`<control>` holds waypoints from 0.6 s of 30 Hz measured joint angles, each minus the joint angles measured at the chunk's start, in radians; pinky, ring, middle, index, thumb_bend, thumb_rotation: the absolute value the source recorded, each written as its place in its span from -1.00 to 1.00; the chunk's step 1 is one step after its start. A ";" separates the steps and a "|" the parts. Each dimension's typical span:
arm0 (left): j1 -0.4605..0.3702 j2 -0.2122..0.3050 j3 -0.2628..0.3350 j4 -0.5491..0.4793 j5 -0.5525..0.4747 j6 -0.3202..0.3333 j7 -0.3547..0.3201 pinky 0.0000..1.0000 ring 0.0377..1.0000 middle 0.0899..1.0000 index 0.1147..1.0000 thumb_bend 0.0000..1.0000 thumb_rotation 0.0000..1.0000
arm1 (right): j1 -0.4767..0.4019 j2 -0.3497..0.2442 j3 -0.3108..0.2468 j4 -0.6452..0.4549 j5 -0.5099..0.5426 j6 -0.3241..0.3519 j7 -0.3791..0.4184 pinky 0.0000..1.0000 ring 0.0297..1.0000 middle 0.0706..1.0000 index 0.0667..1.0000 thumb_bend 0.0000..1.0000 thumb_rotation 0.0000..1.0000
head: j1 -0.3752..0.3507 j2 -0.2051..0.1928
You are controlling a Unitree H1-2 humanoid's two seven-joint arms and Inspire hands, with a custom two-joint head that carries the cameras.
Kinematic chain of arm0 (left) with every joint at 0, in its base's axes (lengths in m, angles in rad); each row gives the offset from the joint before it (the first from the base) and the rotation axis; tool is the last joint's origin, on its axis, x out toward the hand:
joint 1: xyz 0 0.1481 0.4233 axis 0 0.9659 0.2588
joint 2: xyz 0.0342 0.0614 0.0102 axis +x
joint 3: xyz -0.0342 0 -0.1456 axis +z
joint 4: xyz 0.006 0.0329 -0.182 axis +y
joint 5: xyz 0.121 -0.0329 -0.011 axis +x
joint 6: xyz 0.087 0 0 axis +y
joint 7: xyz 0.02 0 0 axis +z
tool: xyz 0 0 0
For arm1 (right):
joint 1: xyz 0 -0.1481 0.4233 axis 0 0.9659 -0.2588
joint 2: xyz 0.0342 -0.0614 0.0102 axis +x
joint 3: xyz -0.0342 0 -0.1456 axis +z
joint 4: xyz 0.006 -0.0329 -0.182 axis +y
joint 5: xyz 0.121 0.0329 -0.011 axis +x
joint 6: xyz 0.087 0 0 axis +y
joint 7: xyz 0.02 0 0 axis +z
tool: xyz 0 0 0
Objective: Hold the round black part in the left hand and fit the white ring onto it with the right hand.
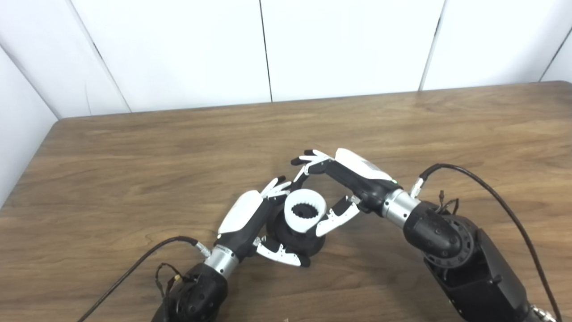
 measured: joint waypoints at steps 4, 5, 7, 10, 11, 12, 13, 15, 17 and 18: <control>0.000 0.000 0.000 -0.002 0.000 0.002 0.000 0.80 1.00 0.81 0.11 0.79 -0.58 | 0.000 0.007 0.001 0.012 0.002 -0.008 -0.005 0.83 0.98 0.78 -0.10 0.05 -0.70 | 0.002 0.000; 0.000 0.000 0.000 -0.002 0.000 0.002 0.000 0.79 1.00 0.81 0.11 0.79 -0.58 | 0.000 0.007 0.002 0.014 0.002 -0.009 -0.005 0.84 0.98 0.78 -0.10 0.05 -0.70 | 0.002 0.000; 0.000 0.000 0.000 -0.002 0.000 0.001 0.000 0.79 1.00 0.82 0.12 0.79 -0.57 | 0.001 0.008 0.005 0.015 0.001 -0.009 -0.005 0.84 0.99 0.79 -0.10 0.05 -0.70 | 0.002 -0.002; 0.000 0.000 0.000 -0.002 -0.001 0.002 0.000 0.81 1.00 0.82 0.13 0.78 -0.58 | 0.003 0.011 0.009 0.018 -0.002 -0.009 -0.006 0.85 0.99 0.80 -0.10 0.05 -0.70 | 0.003 0.000; 0.000 0.000 0.000 -0.002 -0.001 0.002 0.000 0.81 1.00 0.82 0.13 0.78 -0.58 | 0.004 0.011 0.012 0.019 -0.003 -0.009 -0.005 0.85 0.99 0.80 -0.10 0.05 -0.70 | 0.003 0.000; 0.000 0.000 0.000 -0.002 -0.001 0.003 -0.001 0.80 1.00 0.82 0.13 0.78 -0.57 | 0.005 0.011 0.014 0.019 -0.005 -0.009 -0.006 0.85 0.99 0.79 -0.10 0.05 -0.70 | 0.003 0.000; 0.000 0.000 0.000 -0.002 -0.001 0.003 -0.001 0.80 1.00 0.82 0.13 0.78 -0.56 | 0.006 0.011 0.015 0.019 -0.007 -0.009 -0.006 0.85 0.98 0.79 -0.10 0.05 -0.70 | 0.003 0.000; 0.000 0.000 0.000 -0.002 -0.001 0.003 -0.001 0.79 1.00 0.82 0.13 0.78 -0.57 | 0.006 0.011 0.018 0.019 -0.014 -0.011 -0.007 0.83 0.98 0.79 -0.10 0.05 -0.70 | 0.006 0.005; 0.000 0.000 0.000 -0.002 0.000 0.003 -0.001 0.80 1.00 0.82 0.14 0.79 -0.58 | 0.006 0.010 0.021 0.019 -0.020 -0.015 -0.007 0.83 0.98 0.80 -0.10 0.05 -0.70 | 0.006 0.005; 0.000 0.000 0.000 -0.002 0.000 0.003 -0.001 0.80 1.00 0.82 0.13 0.79 -0.59 | 0.006 0.010 0.022 0.019 -0.023 -0.015 -0.007 0.84 0.99 0.80 -0.10 0.05 -0.70 | 0.006 0.005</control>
